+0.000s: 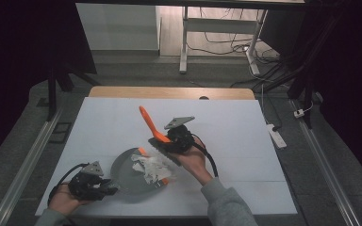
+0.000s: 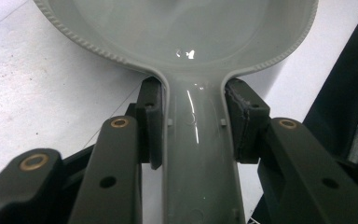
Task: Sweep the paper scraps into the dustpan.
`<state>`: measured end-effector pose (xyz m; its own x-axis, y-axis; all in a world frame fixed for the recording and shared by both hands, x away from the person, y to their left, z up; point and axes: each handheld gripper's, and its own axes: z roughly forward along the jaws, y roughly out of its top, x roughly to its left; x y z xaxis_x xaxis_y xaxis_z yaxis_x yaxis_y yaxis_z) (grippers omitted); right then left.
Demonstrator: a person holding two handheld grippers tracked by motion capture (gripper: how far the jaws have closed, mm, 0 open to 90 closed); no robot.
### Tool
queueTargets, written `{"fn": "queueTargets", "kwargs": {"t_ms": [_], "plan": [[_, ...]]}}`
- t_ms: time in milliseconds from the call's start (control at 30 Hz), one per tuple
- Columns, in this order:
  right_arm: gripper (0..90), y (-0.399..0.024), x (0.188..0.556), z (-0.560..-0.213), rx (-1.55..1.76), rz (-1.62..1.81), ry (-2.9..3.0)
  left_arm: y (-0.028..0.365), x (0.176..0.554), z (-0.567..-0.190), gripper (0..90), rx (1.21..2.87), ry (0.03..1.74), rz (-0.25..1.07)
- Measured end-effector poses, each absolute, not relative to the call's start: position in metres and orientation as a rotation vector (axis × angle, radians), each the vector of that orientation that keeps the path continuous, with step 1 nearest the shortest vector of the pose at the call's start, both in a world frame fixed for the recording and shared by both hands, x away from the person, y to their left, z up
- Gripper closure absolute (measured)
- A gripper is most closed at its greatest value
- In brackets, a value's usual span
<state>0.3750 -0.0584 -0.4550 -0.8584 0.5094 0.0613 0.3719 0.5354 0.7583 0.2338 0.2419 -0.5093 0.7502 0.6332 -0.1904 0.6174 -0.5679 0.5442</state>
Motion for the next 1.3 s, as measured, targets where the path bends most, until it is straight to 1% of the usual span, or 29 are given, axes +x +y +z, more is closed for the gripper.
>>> {"fn": "queueTargets", "kwargs": {"t_ms": [100, 267, 567, 800, 967, 1000, 1133, 1300], "plan": [[70.4, -0.073, 0.378, -0.454, 0.822, 1.177, 2.568, 0.242, 0.234, -0.509, 61.6, 2.347, 0.937, 0.035], [70.3, -0.084, 0.382, -0.462, 0.869, 1.135, 2.551, 0.242, 0.234, -0.509, 61.6, 2.347, 0.937, 0.036], [70.4, -0.09, 0.394, -0.474, 0.952, 1.065, 2.524, 0.242, 0.233, -0.509, 61.6, 2.349, 0.937, 0.035], [70.4, -0.071, 0.398, -0.488, 0.949, 1.016, 2.564, 0.242, 0.233, -0.509, 61.6, 2.35, 0.935, 0.036], [70.4, -0.049, 0.395, -0.491, 0.896, 0.995, 2.605, 0.242, 0.234, -0.51, 61.6, 2.35, 0.932, 0.036], [70.4, -0.04, 0.392, -0.492, 0.869, 0.991, 2.626, 0.242, 0.234, -0.51, 61.6, 2.349, 0.933, 0.037], [70.4, -0.023, 0.381, -0.492, 0.802, 1.026, 2.683, 0.242, 0.234, -0.509, 61.6, 2.351, 0.932, 0.037], [70.4, -0.016, 0.37, -0.49, 0.768, 1.108, 2.74, 0.241, 0.234, -0.51, 61.6, 2.351, 0.932, 0.037]]}}
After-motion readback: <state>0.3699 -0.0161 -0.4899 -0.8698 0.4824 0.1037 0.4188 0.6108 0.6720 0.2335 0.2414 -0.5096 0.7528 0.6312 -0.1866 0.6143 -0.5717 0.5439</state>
